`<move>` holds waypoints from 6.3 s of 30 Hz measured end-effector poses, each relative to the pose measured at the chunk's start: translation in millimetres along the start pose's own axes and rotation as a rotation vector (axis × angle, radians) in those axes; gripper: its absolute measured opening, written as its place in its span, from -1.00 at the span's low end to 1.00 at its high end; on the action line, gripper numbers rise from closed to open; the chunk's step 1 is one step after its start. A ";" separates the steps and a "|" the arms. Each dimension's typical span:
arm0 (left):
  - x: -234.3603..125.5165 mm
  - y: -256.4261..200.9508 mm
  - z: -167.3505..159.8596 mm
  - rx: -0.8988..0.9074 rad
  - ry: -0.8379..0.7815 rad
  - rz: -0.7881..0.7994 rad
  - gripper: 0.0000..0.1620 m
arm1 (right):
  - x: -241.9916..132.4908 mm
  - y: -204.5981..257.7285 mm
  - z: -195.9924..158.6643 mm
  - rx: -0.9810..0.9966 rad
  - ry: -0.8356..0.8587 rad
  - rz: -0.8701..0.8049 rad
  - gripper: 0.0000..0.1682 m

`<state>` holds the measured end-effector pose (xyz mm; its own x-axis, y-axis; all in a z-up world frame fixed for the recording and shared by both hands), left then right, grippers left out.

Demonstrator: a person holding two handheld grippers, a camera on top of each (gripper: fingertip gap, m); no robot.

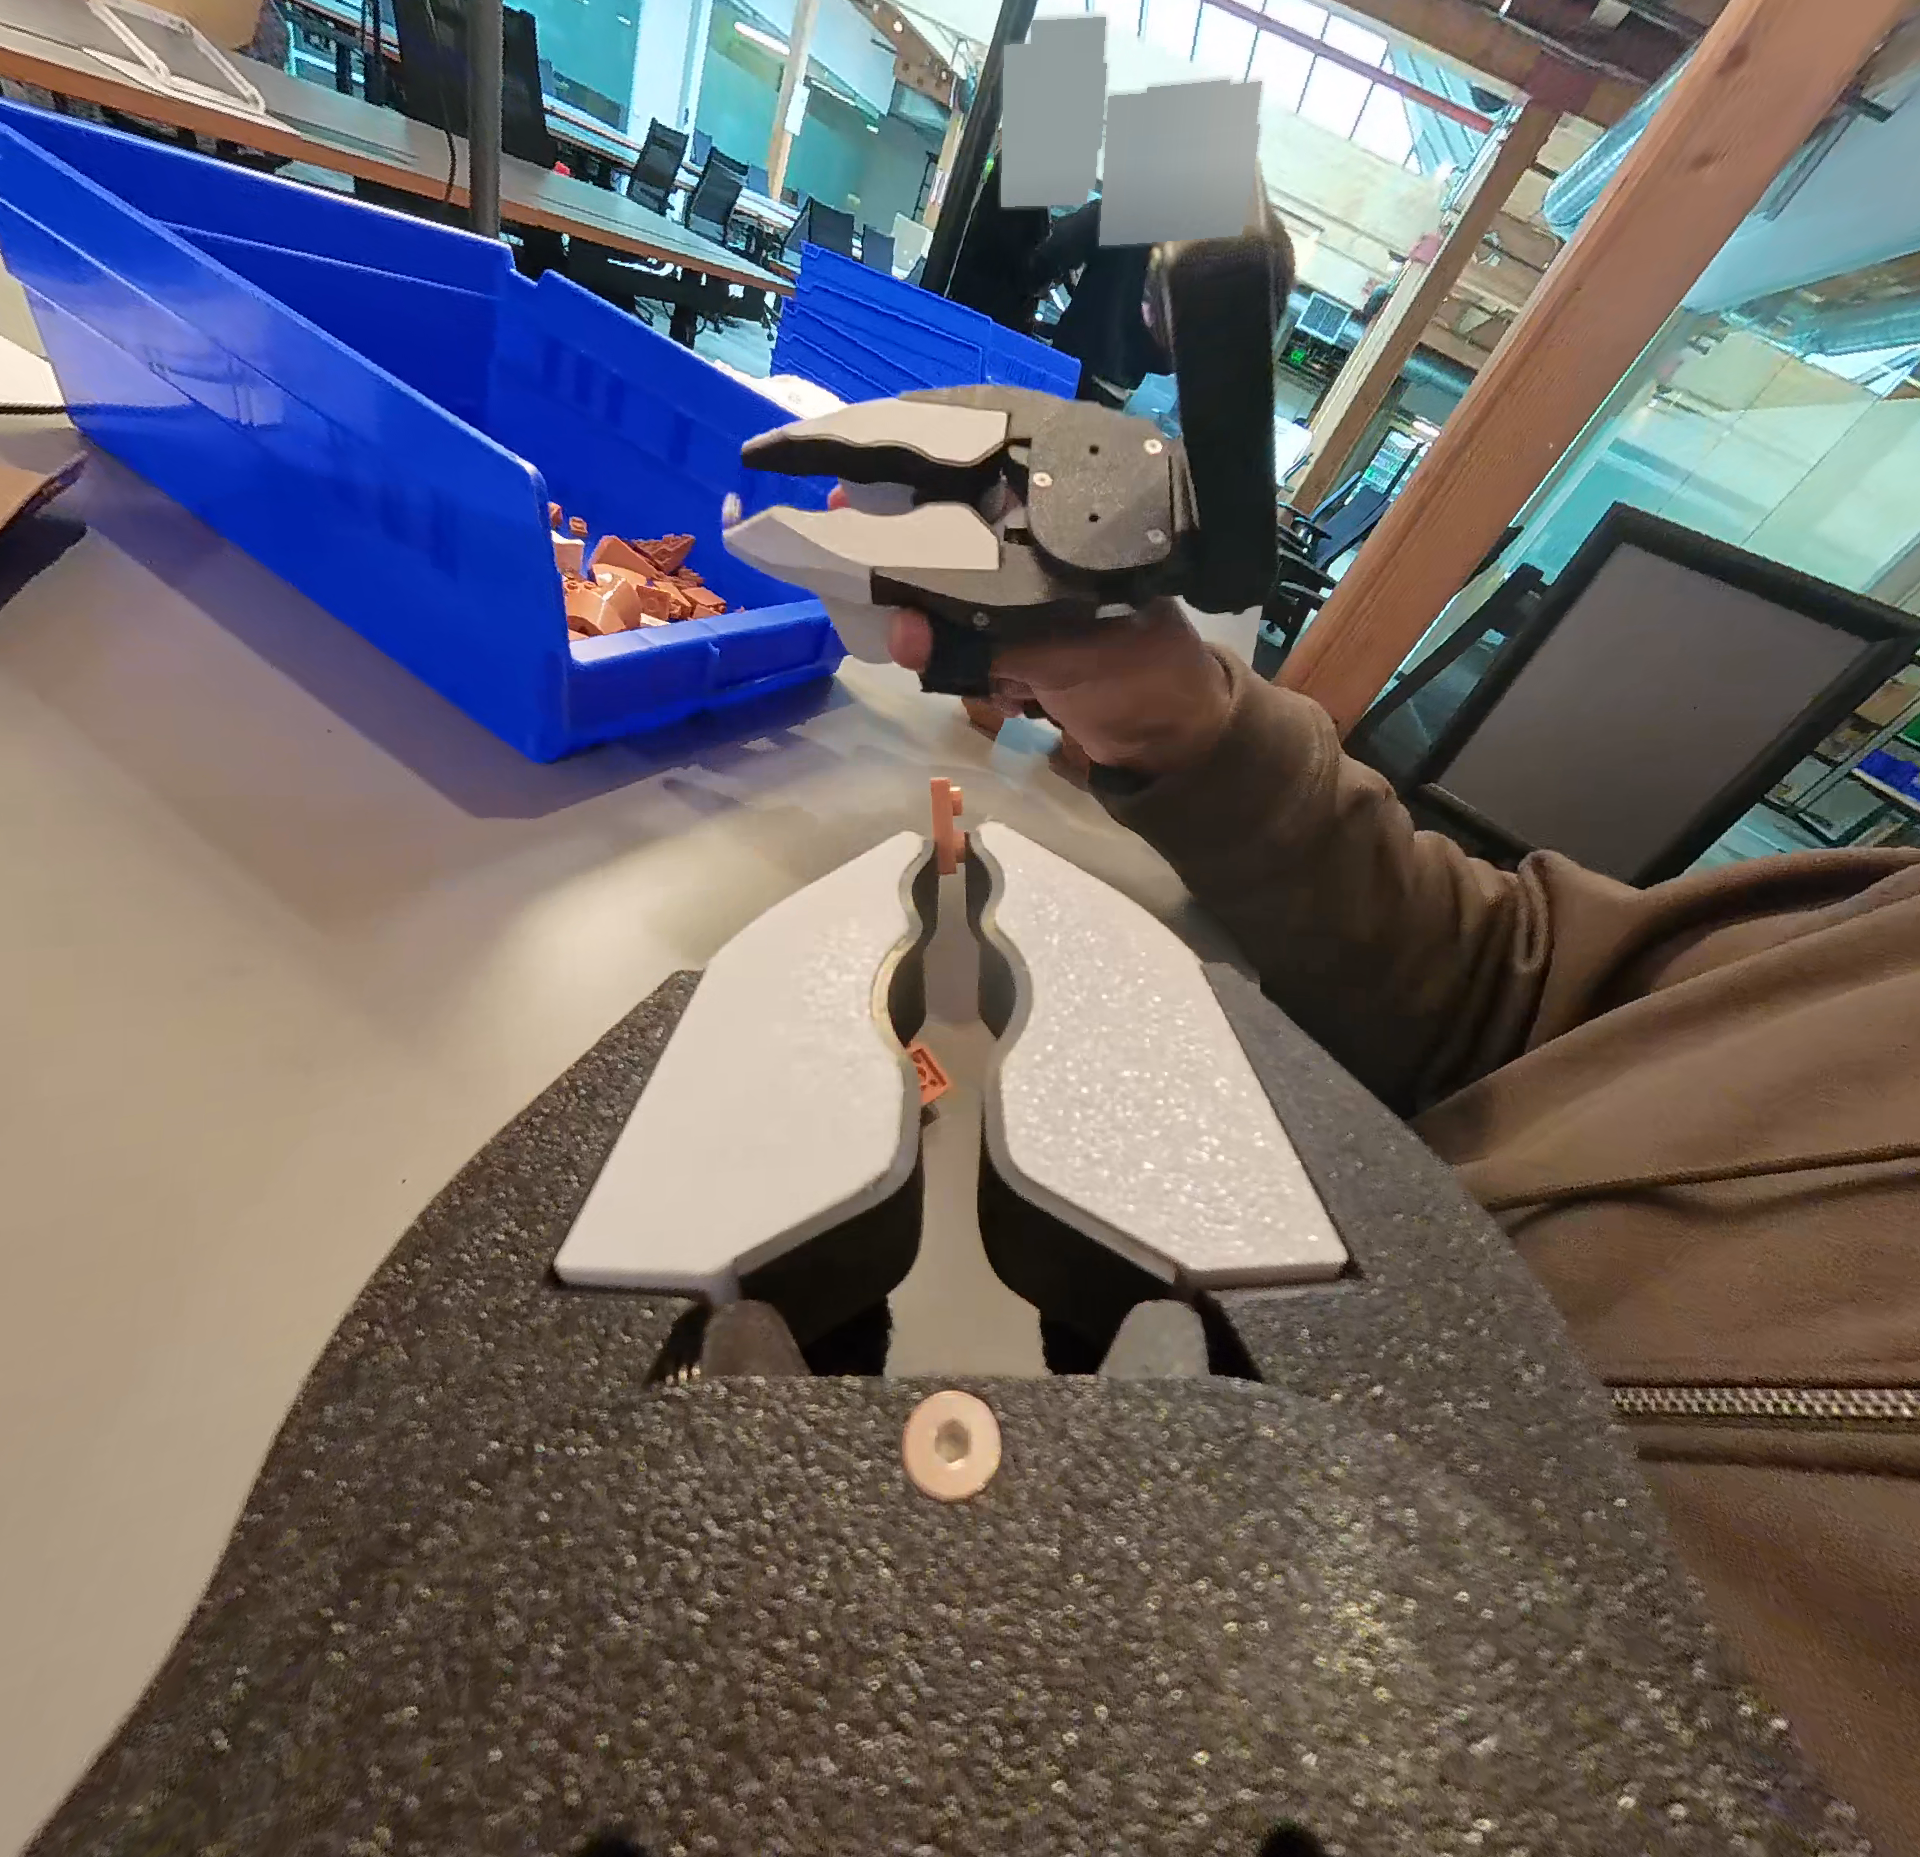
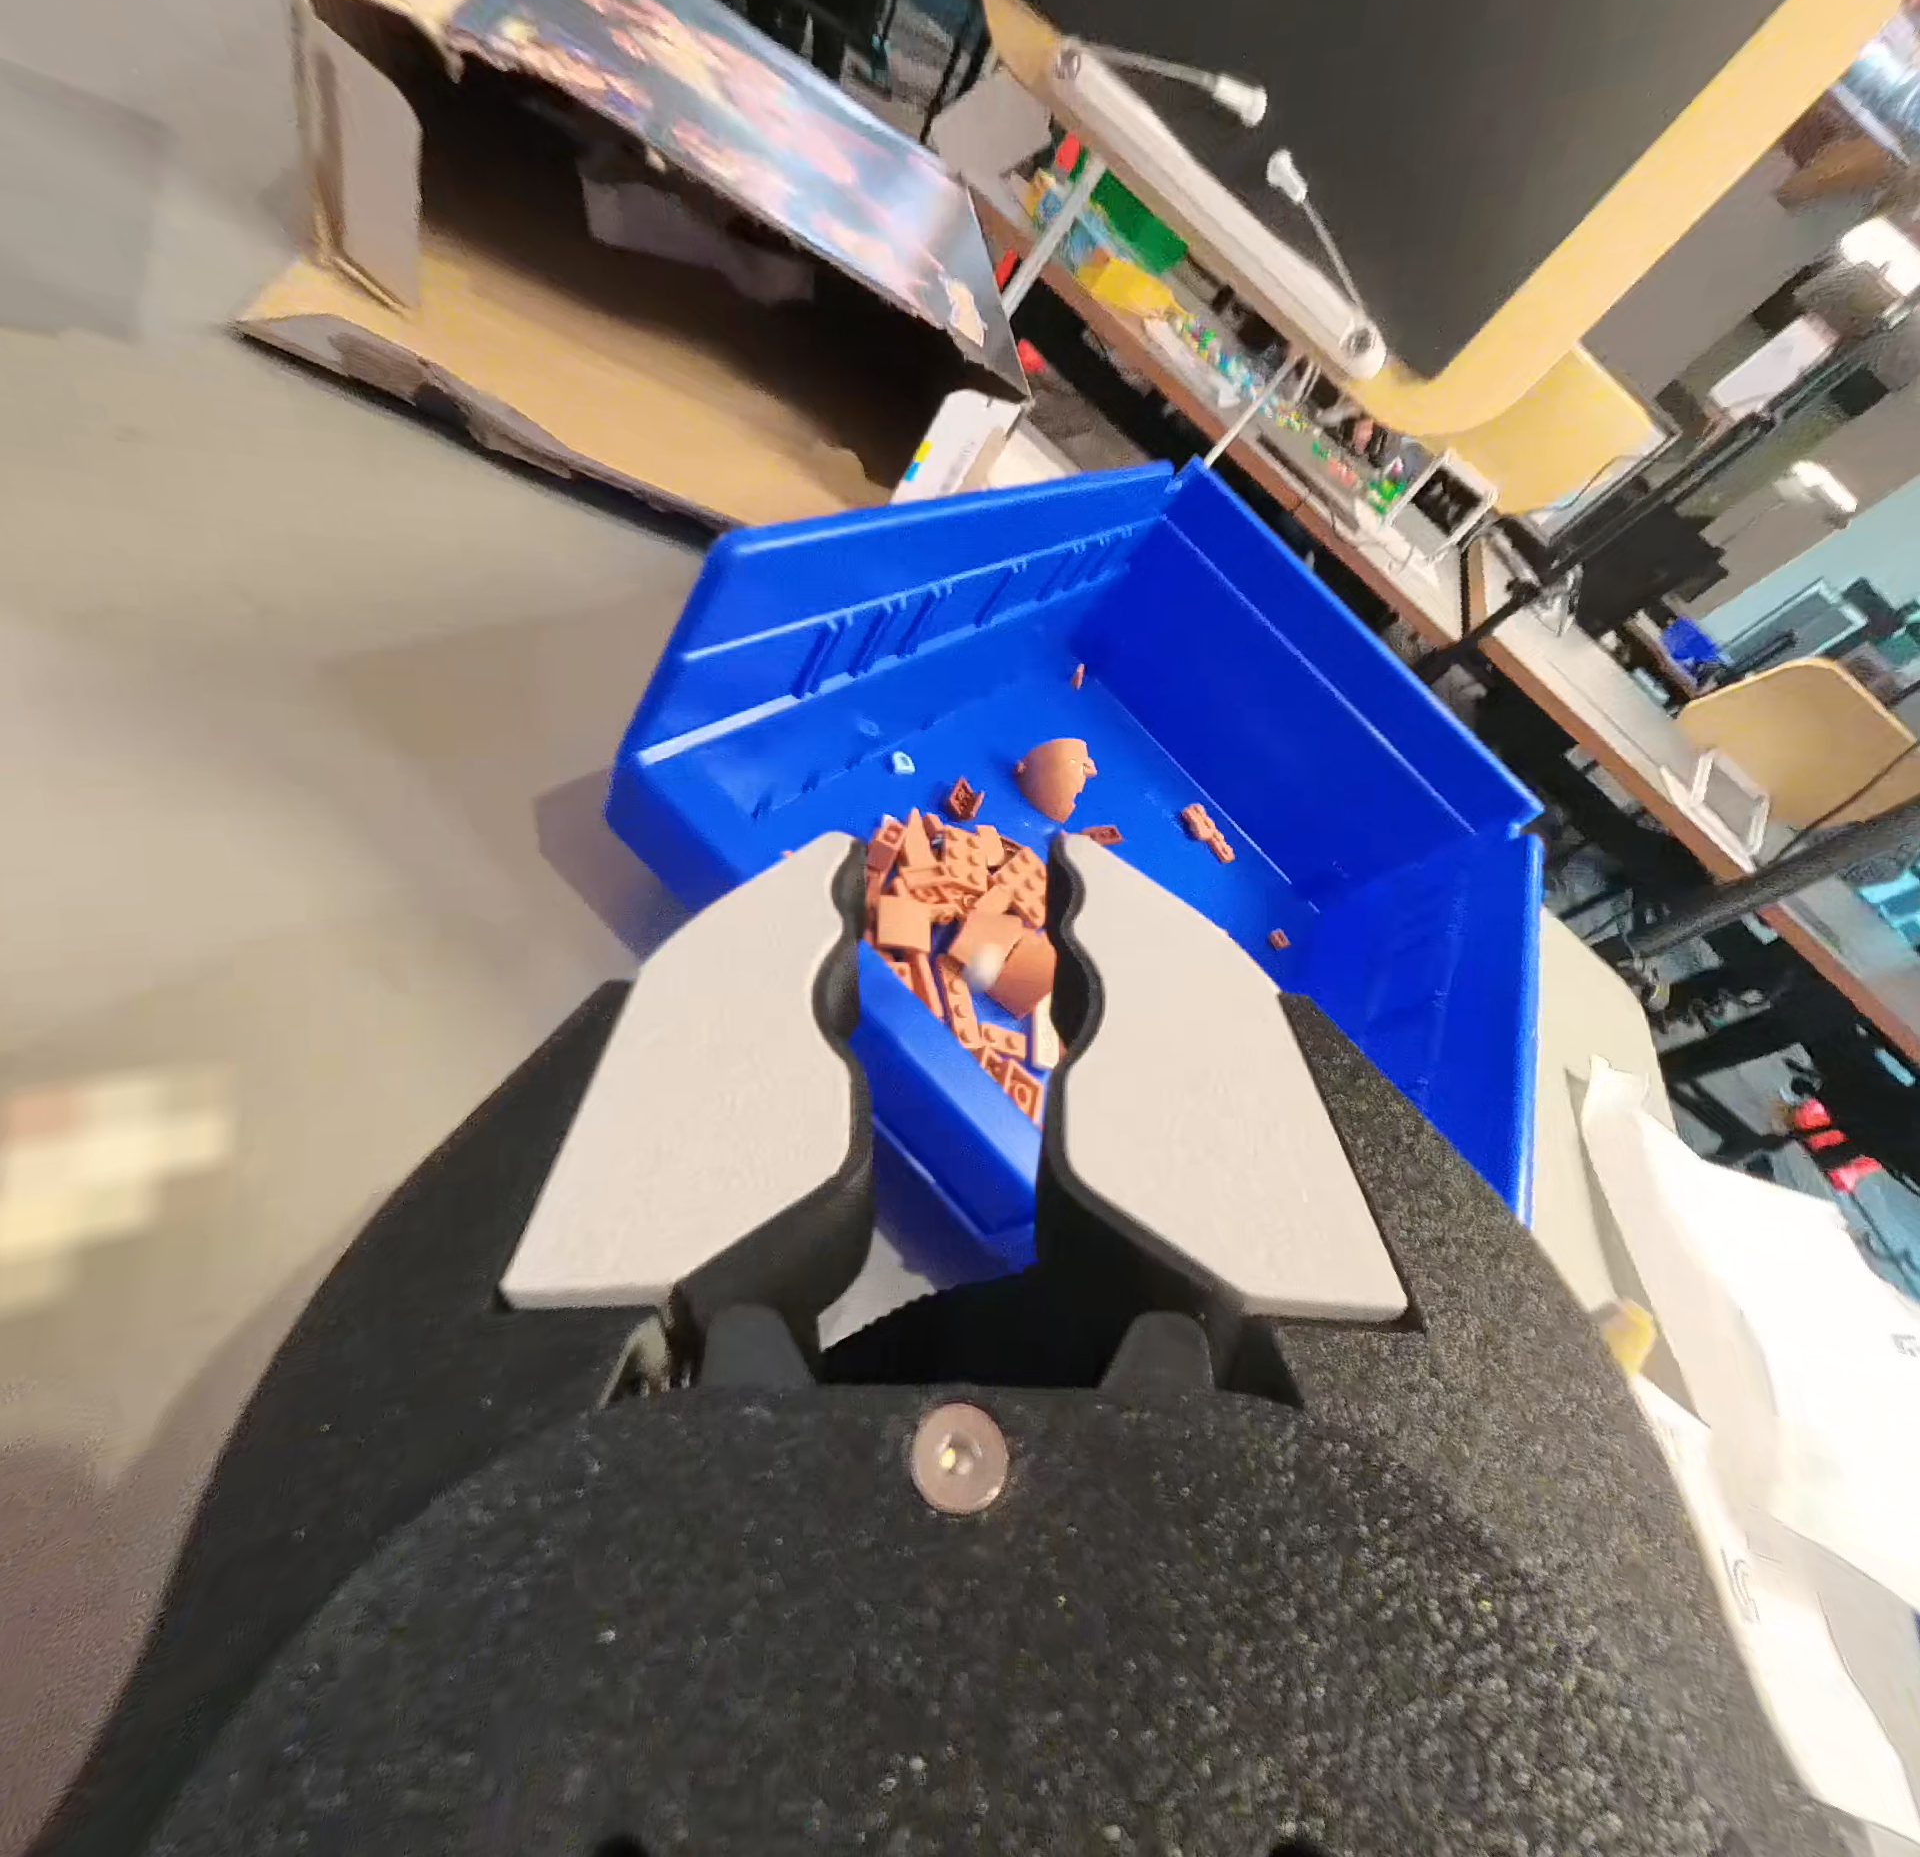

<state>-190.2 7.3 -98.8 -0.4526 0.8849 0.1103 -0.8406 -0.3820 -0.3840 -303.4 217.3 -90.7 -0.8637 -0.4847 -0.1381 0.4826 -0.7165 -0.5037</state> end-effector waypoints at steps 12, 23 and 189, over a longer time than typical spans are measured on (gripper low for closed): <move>0.9 -7.7 -2.4 -0.062 -0.015 -0.062 -0.94 | -76.3 88.0 43.5 -0.124 -0.508 0.313 -0.61; 11.9 -24.1 -16.2 -0.078 0.059 -0.135 -0.94 | -85.5 136.7 59.1 -0.417 -0.542 0.337 -0.76; 41.6 22.5 88.9 0.380 -0.052 -0.272 -0.81 | -12.0 71.0 98.6 -0.886 -0.685 -0.187 -0.88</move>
<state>-254.5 11.9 -21.4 -0.2068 0.9555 0.2104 -0.9758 -0.2171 0.0268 -244.5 122.9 -40.7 -0.5185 -0.7751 0.3610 -0.1529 -0.3313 -0.9311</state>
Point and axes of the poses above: each gripper's, where its closed fingertips meet, x out along the fingers, z out of its top, y = z × x across the jaws, the point moved 7 cm from there along -x, back along the fingers, and after that the axes turned 11 degrees about -y, right-handed, at the moved point
